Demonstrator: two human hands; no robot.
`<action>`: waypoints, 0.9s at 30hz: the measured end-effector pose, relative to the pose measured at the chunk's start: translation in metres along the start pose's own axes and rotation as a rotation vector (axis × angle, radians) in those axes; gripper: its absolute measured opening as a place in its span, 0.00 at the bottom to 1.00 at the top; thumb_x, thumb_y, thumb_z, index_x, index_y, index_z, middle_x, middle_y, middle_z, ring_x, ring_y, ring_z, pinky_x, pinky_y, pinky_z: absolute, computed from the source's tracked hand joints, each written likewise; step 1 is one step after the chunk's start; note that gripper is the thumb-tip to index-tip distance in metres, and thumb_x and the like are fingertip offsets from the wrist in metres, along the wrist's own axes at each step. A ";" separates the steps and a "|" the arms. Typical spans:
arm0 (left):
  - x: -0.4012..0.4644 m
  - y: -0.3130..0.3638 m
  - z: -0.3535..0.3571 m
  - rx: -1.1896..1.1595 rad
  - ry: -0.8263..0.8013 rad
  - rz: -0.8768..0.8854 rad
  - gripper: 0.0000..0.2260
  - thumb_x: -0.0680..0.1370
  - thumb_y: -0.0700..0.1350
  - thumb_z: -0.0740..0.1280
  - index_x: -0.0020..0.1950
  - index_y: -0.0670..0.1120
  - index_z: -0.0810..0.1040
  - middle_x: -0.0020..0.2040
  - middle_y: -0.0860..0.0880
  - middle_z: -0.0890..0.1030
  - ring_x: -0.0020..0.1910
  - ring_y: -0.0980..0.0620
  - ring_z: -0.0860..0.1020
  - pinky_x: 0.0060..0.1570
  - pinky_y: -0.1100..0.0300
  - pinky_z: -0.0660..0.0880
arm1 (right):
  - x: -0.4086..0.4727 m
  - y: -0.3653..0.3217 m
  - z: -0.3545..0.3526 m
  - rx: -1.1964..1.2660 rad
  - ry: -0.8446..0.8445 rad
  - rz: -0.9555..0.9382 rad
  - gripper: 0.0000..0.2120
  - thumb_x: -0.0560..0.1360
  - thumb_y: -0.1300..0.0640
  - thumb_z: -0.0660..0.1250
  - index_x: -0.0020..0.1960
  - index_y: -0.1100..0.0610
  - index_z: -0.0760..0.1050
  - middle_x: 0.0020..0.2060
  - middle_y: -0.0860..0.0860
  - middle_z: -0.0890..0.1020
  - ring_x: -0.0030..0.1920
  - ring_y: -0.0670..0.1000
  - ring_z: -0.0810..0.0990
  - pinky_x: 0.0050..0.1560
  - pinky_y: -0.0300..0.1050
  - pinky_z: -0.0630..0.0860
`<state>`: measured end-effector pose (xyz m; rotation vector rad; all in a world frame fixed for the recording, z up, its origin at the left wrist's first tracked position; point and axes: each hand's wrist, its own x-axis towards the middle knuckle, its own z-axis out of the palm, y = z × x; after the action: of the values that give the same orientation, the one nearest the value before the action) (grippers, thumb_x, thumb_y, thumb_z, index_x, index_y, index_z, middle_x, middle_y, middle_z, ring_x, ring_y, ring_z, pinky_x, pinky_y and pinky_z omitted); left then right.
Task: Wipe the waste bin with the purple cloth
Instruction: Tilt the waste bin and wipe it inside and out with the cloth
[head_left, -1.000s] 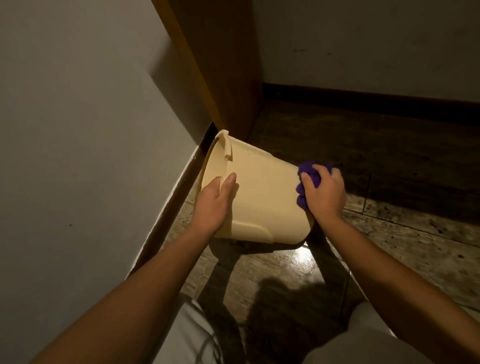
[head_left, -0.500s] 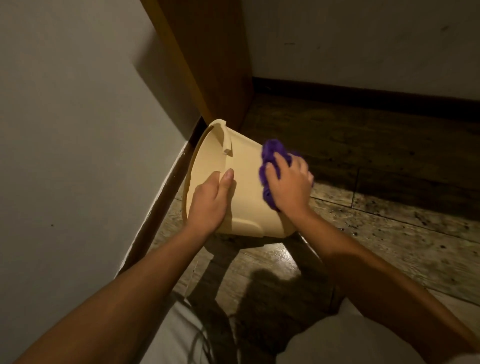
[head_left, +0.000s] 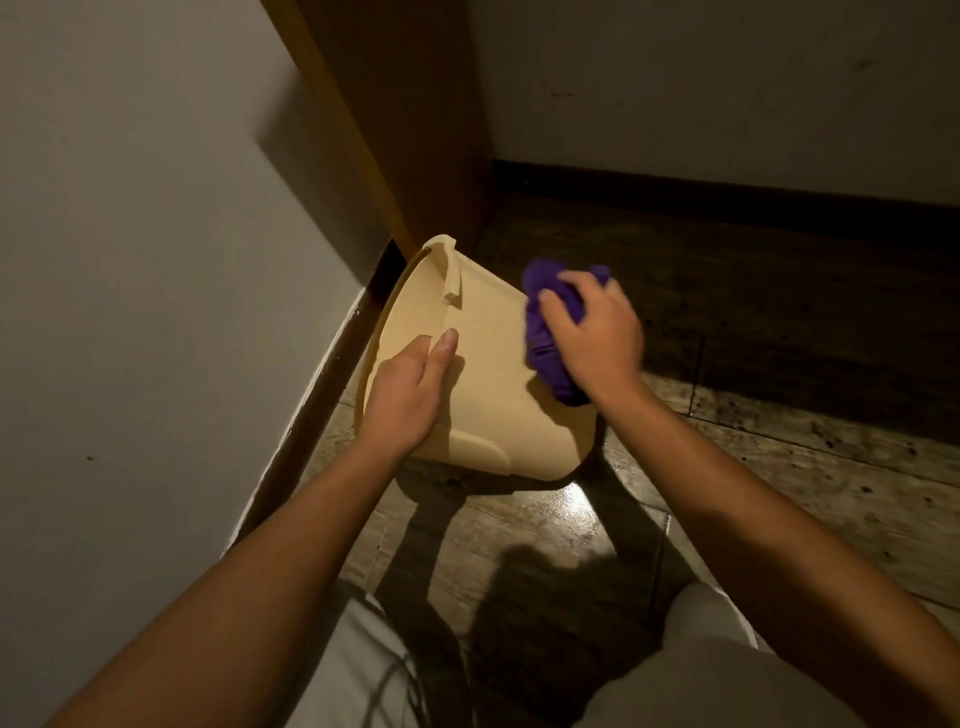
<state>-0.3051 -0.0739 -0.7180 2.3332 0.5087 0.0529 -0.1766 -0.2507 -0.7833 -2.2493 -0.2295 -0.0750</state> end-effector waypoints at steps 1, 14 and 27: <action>-0.002 0.004 0.001 0.022 -0.015 0.024 0.23 0.86 0.59 0.53 0.52 0.43 0.78 0.46 0.46 0.82 0.47 0.47 0.80 0.48 0.47 0.77 | 0.000 -0.019 0.003 0.001 -0.011 -0.079 0.20 0.80 0.40 0.63 0.66 0.50 0.78 0.55 0.57 0.80 0.56 0.59 0.79 0.49 0.47 0.72; -0.023 -0.001 -0.008 0.267 -0.100 0.113 0.28 0.82 0.61 0.48 0.59 0.40 0.75 0.46 0.40 0.82 0.45 0.41 0.81 0.44 0.41 0.81 | 0.018 0.027 0.022 -0.129 -0.249 0.160 0.24 0.85 0.40 0.52 0.68 0.50 0.78 0.62 0.56 0.82 0.64 0.61 0.76 0.64 0.60 0.71; -0.027 -0.002 -0.004 0.378 -0.122 0.193 0.27 0.82 0.61 0.47 0.58 0.43 0.76 0.42 0.44 0.82 0.39 0.46 0.81 0.39 0.47 0.81 | 0.006 0.041 -0.020 0.016 0.038 0.209 0.20 0.81 0.42 0.64 0.67 0.52 0.78 0.57 0.56 0.82 0.55 0.57 0.80 0.52 0.49 0.75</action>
<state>-0.3316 -0.0804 -0.7132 2.7294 0.2457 -0.1030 -0.1627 -0.2906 -0.8010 -2.2405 0.0257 -0.0046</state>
